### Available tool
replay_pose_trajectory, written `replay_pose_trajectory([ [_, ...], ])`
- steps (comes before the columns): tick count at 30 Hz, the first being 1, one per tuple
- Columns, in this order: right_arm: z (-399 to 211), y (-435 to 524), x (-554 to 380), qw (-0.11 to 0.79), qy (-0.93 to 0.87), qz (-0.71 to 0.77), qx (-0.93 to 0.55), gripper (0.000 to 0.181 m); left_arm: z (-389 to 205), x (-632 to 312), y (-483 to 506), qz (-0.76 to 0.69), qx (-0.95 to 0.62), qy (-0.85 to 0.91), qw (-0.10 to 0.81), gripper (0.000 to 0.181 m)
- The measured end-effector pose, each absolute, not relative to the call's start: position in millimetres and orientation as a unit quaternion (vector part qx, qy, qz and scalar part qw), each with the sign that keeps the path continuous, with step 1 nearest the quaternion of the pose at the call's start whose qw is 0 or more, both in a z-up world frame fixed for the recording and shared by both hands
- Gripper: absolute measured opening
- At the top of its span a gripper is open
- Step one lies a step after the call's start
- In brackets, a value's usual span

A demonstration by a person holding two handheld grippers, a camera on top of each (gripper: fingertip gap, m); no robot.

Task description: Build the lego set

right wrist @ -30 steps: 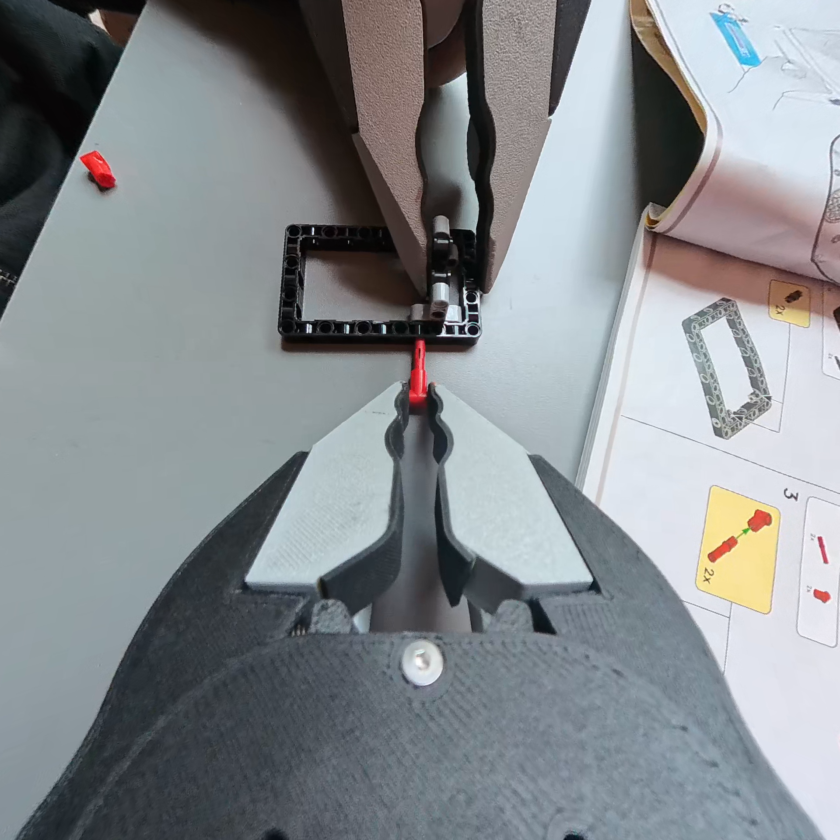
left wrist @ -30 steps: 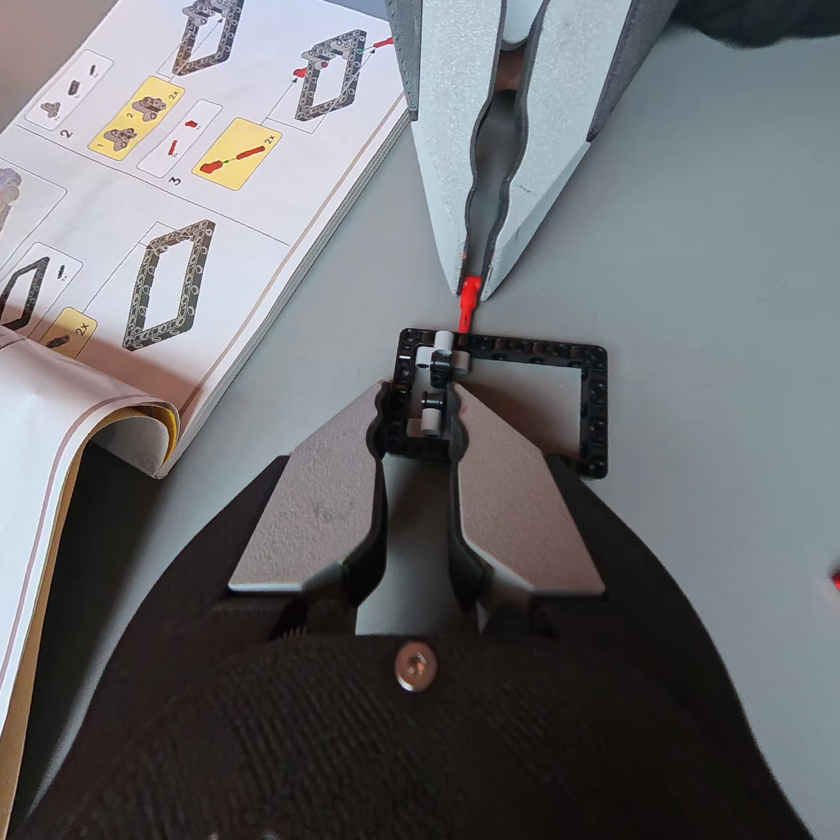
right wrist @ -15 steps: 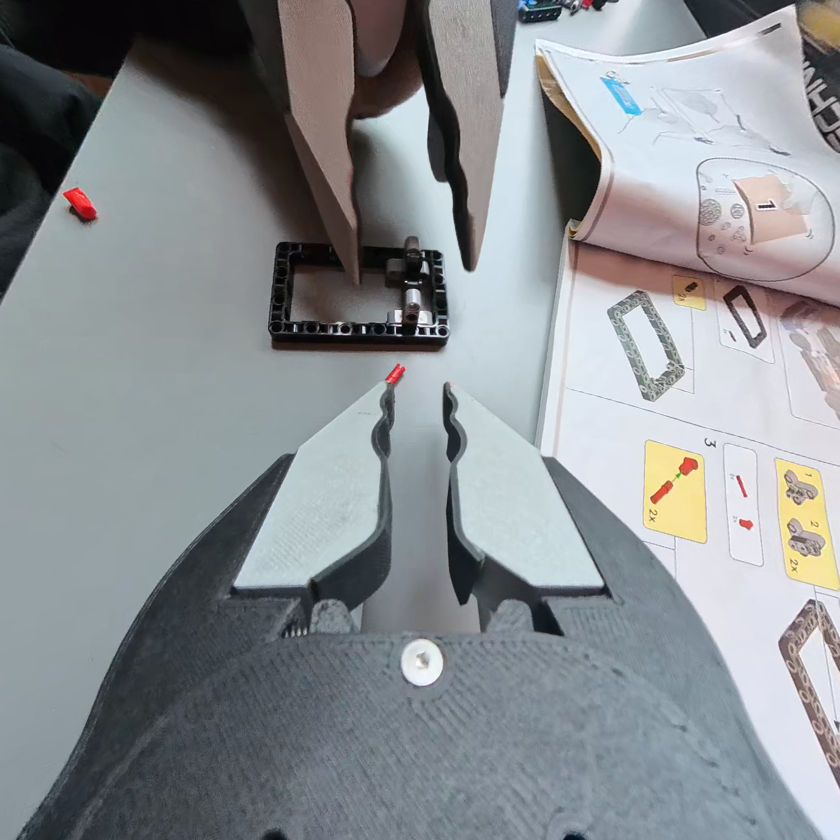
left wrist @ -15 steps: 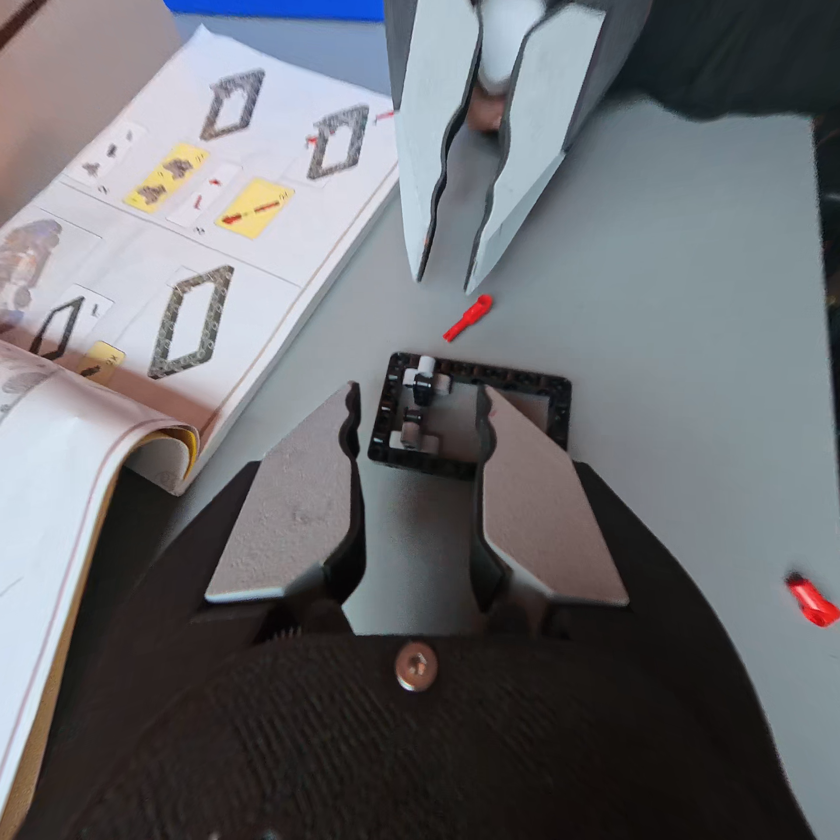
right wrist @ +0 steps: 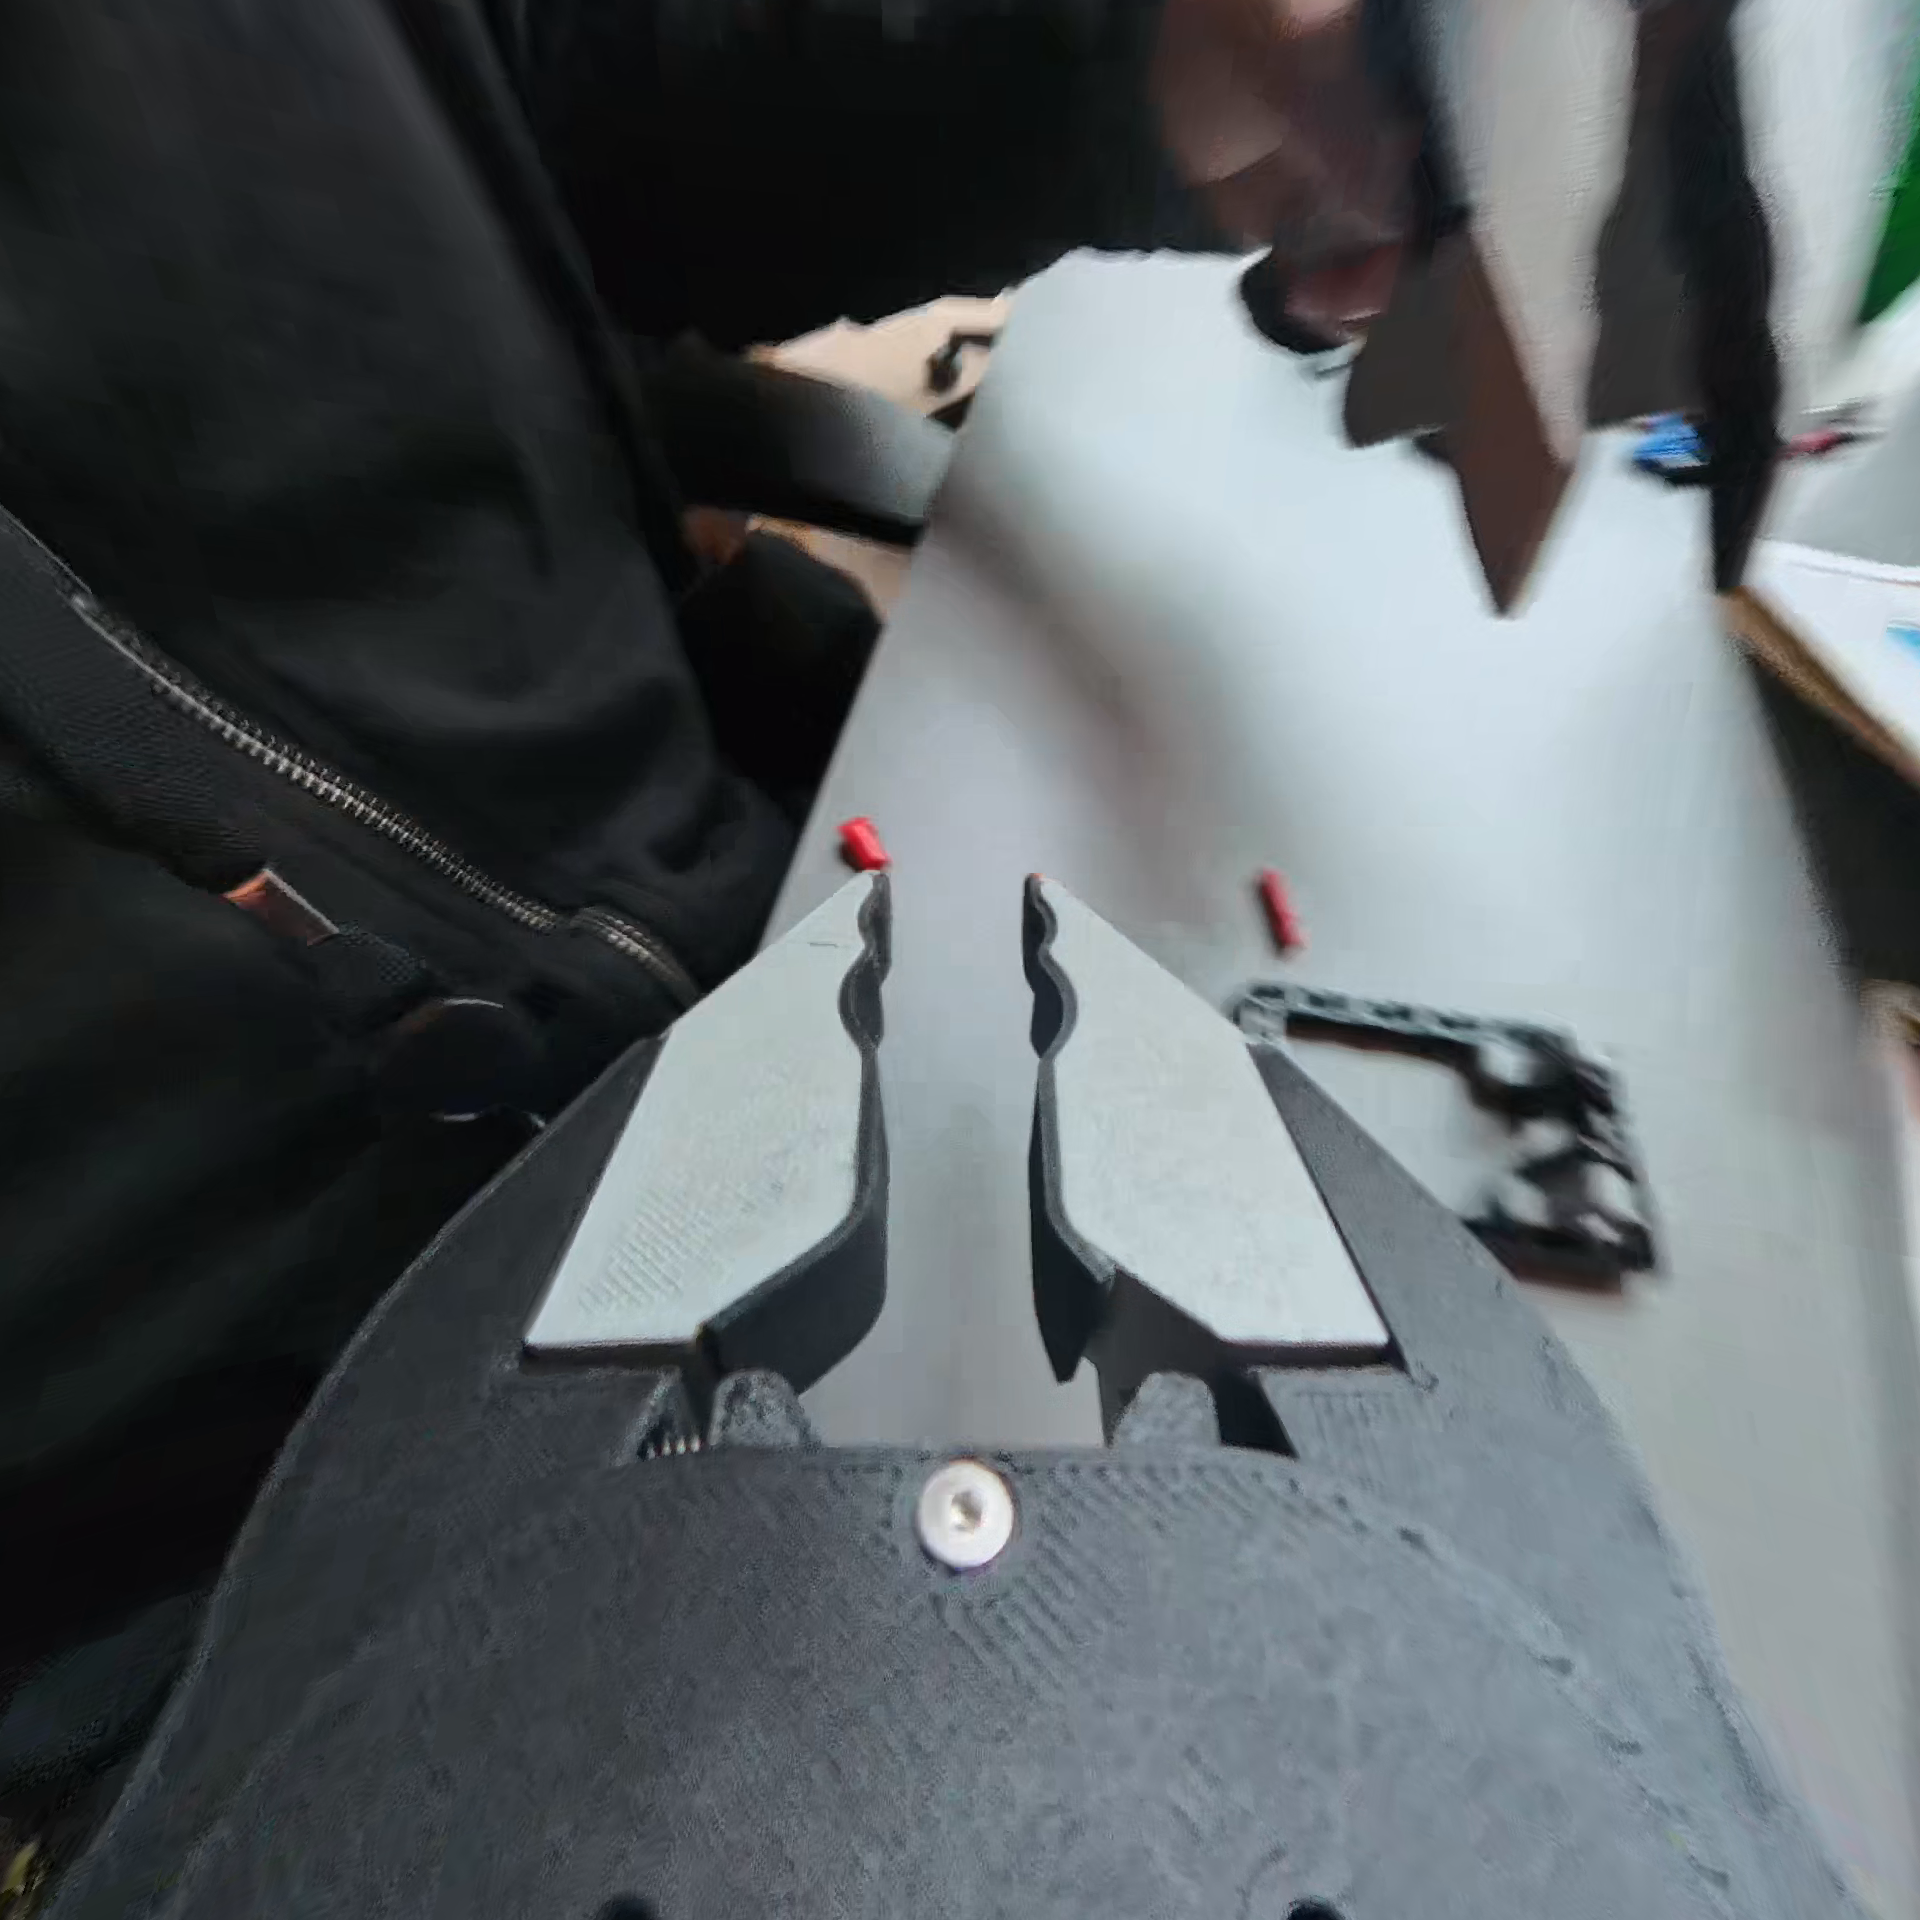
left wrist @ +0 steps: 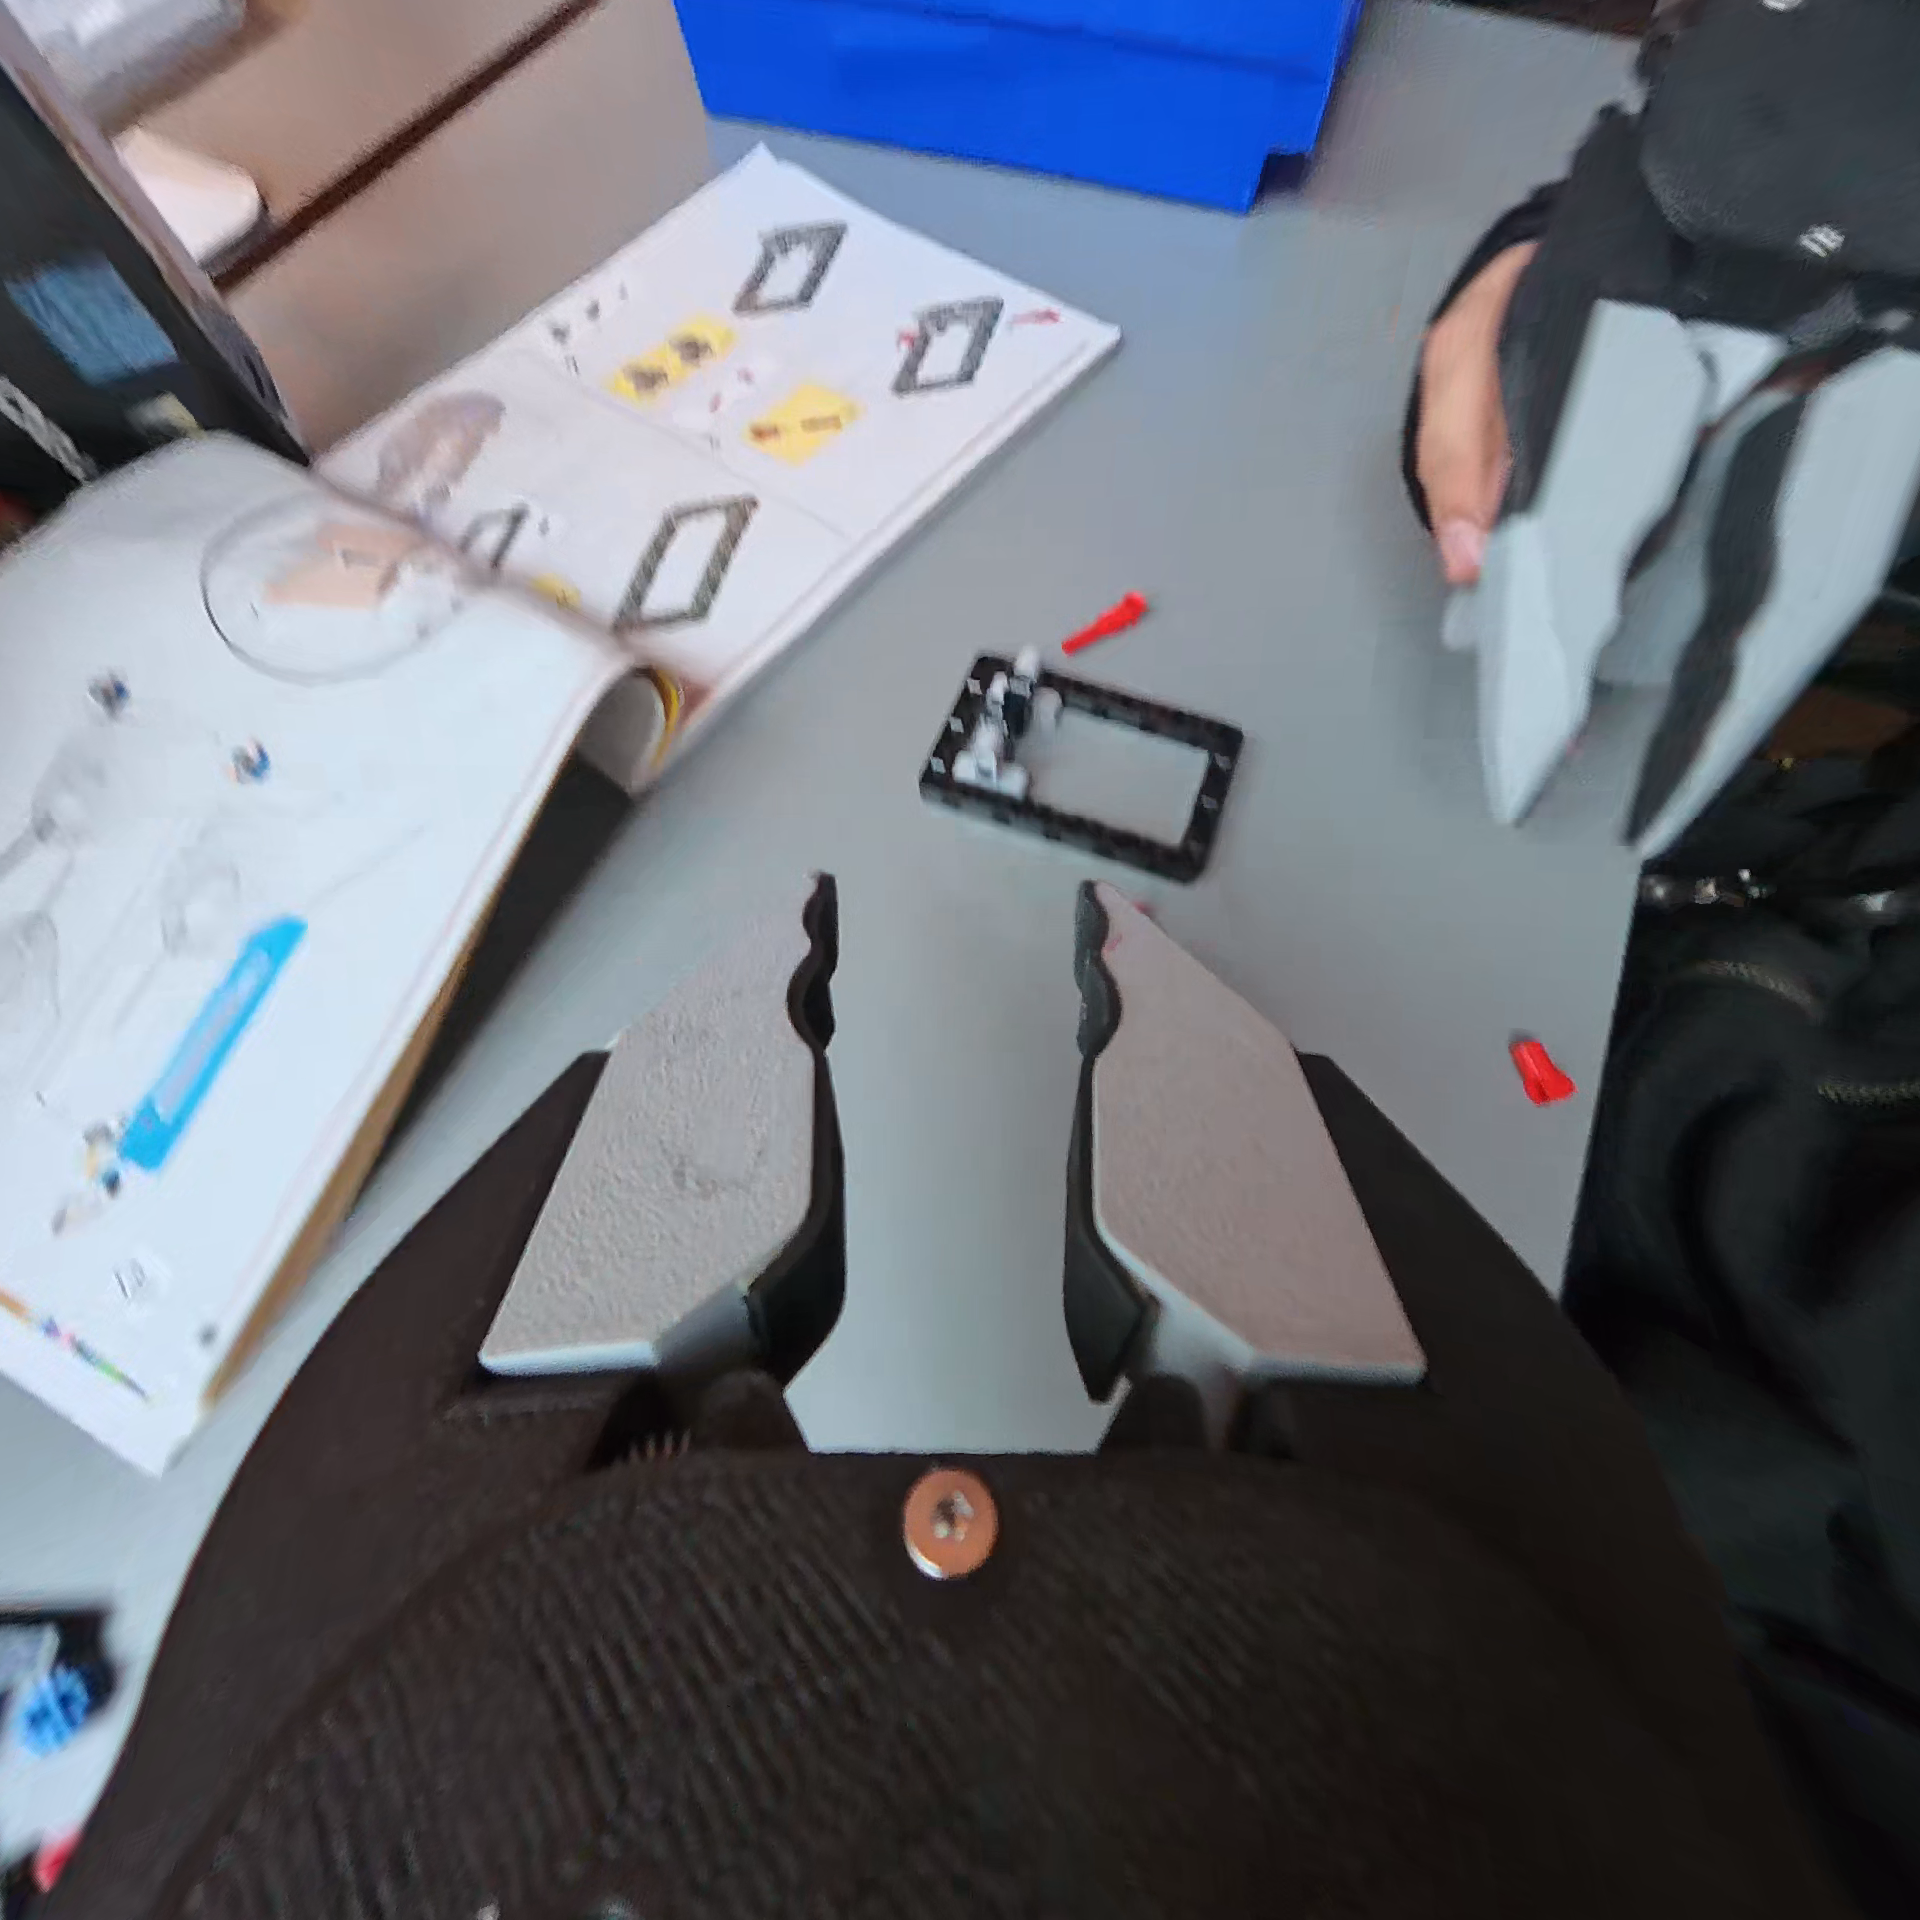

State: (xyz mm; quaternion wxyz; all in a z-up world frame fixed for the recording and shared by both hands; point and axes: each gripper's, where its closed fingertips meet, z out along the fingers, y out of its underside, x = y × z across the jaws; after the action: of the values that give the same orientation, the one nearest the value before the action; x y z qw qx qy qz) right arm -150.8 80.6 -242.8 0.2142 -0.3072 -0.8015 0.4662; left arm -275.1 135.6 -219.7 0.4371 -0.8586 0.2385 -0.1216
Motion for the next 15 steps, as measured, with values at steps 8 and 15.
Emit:
replay_pose_trajectory([
  [8, -294, 26, -172, 0.19, -0.88, 0.359, -0.246, 0.0, -258, -266, 75, -0.158, -0.877, 0.191, 0.412, 0.042],
  [15, -289, 68, -243, 0.229, -0.864, 0.335, -0.298, 0.0, -269, -264, 67, -0.165, -0.879, 0.176, 0.412, 0.041],
])
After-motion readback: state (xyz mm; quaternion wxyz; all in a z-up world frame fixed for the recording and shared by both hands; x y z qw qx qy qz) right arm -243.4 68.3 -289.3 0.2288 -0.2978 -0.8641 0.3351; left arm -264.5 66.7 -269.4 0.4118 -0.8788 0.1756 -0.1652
